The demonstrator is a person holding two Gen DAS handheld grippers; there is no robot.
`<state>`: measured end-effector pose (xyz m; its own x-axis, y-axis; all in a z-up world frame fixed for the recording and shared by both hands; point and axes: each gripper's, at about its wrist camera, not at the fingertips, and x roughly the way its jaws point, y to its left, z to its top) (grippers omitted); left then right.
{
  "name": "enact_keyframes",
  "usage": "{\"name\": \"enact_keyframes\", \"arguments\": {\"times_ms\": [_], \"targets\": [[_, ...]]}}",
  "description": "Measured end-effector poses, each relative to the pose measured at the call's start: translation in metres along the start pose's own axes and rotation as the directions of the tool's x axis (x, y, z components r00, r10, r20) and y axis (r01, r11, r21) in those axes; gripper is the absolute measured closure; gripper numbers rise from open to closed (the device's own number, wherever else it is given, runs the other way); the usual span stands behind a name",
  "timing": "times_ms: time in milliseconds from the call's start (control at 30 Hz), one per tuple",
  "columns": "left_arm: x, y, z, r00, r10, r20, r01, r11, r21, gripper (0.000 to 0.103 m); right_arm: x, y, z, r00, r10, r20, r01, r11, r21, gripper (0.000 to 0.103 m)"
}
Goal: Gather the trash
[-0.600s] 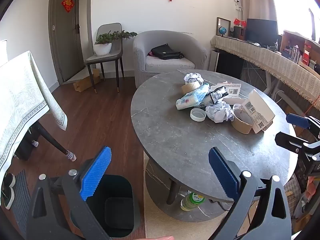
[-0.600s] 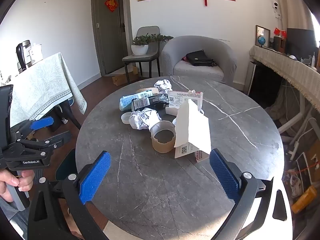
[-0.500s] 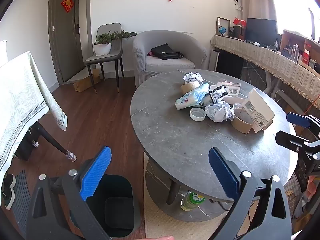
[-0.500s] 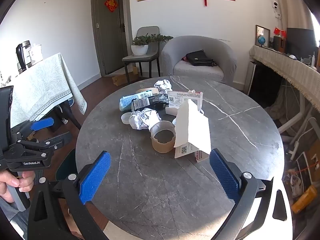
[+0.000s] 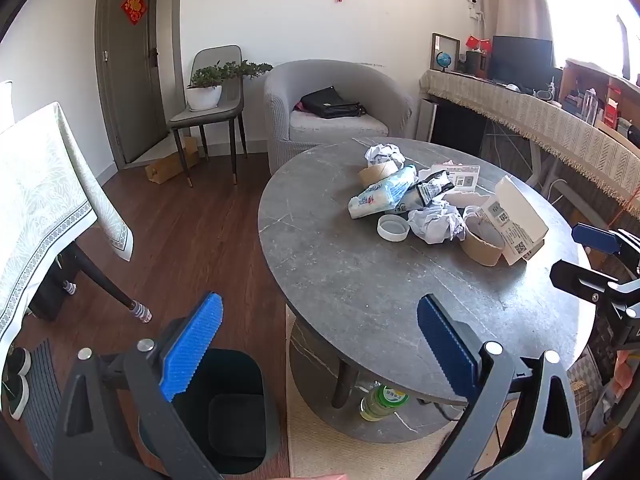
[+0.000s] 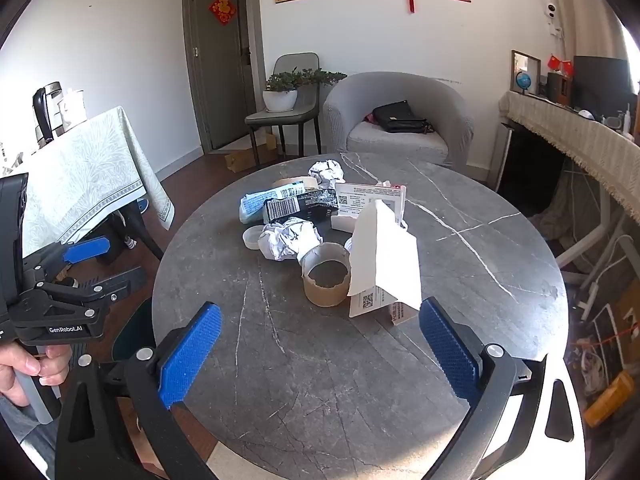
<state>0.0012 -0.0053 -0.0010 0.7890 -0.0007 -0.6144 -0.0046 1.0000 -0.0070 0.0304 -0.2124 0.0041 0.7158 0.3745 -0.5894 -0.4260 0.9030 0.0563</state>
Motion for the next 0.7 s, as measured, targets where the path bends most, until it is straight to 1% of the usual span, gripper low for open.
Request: {"name": "enact_keyframes", "arguments": {"times_ms": [700], "targets": [[-0.0024, 0.0053, 0.0036, 1.000, -0.002, -0.001, 0.002, 1.000, -0.017, 0.003, 0.0048, 0.0045, 0.0003, 1.000, 0.009, -0.002, -0.009, 1.000, -0.002, 0.004]]}}
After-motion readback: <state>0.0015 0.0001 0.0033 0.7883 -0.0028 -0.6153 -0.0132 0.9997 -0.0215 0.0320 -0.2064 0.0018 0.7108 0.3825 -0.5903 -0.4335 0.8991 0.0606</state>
